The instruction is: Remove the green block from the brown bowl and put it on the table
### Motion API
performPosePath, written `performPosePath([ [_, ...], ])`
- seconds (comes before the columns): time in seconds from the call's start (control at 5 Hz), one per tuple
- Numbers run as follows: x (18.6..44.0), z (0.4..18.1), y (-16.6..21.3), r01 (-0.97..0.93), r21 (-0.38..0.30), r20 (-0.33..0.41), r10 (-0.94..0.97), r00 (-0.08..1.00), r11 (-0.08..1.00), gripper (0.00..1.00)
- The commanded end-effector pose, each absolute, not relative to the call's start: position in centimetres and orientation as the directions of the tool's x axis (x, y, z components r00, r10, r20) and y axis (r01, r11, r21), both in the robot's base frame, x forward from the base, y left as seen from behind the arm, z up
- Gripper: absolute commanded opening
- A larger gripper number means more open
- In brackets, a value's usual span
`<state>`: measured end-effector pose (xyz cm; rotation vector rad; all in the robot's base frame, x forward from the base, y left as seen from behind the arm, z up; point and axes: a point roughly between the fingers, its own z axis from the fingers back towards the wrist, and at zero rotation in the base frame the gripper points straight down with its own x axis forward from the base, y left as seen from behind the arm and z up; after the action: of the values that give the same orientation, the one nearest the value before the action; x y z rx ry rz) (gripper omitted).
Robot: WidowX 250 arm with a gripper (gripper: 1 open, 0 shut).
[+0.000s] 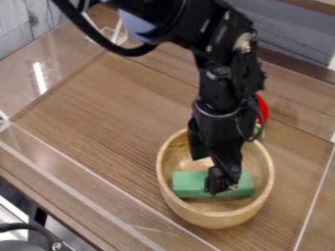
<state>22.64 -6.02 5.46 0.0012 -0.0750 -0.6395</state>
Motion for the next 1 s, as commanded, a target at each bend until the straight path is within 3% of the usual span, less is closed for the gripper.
performPosePath([
  [0.0,23.9,7.4,-5.8,0.566,0.056,0.115,-0.568,0.815,0.823,1.0],
  [0.2,23.3,7.7,-6.5,0.587,0.055,0.115,-0.589,0.8,0.808,1.0],
  [0.4,22.9,6.1,-6.3,0.606,0.035,0.106,-0.606,0.788,0.795,1.0],
  [0.8,22.1,4.6,-4.4,0.643,0.001,0.09,-0.641,0.762,0.766,1.0],
])
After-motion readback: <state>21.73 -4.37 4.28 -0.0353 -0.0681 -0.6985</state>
